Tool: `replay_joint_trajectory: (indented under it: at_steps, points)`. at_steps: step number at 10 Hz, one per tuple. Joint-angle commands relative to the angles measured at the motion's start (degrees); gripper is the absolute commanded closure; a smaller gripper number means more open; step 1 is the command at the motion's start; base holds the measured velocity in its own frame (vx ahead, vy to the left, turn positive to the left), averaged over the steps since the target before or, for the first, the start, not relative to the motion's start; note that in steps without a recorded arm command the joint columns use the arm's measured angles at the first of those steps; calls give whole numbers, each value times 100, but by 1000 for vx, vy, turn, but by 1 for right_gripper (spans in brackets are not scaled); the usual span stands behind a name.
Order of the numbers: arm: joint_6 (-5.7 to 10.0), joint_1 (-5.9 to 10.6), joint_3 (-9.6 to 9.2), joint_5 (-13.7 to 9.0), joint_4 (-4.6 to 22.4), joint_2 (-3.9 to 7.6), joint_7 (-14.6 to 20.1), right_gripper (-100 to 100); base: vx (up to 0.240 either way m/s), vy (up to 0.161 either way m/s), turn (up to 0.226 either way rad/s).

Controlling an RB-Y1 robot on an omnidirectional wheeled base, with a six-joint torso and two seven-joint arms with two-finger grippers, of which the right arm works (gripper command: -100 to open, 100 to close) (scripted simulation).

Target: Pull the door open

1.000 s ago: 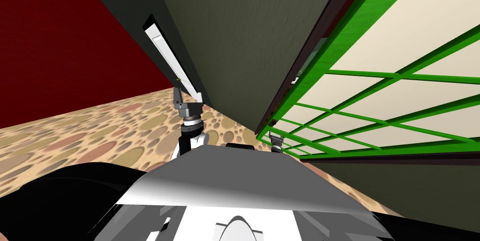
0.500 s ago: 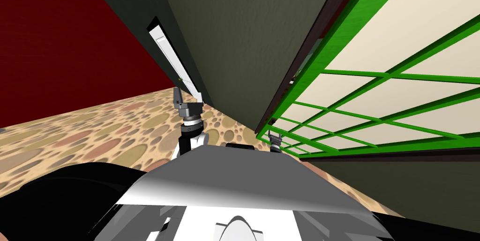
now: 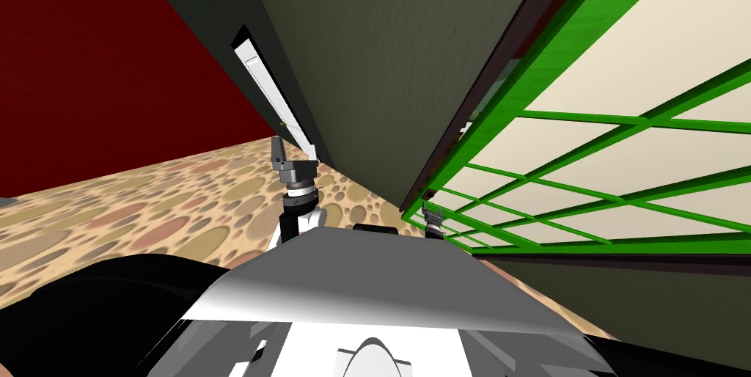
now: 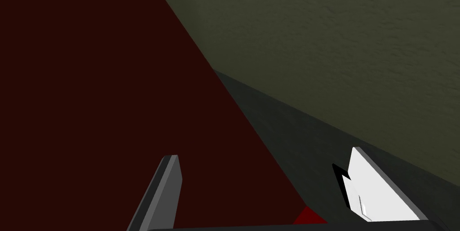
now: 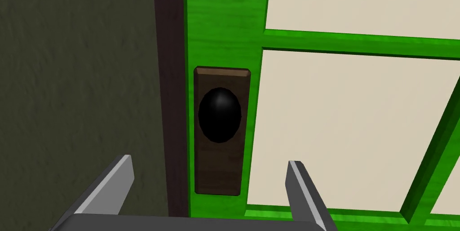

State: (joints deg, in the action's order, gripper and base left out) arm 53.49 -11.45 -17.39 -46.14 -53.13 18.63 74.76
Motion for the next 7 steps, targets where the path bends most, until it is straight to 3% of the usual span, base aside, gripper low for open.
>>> replay_joint_trajectory:
  at_steps: [1,4,6,7]
  points:
    - [-12,126,107,97,205,24,173,-100,106,-10,31]
    - [-69,463,424,369,734,91,612,-100,131,-21,47]
    - [-84,551,506,441,872,109,726,-100,93,4,19]
    - [-66,519,458,407,828,95,662,-100,44,1,8]
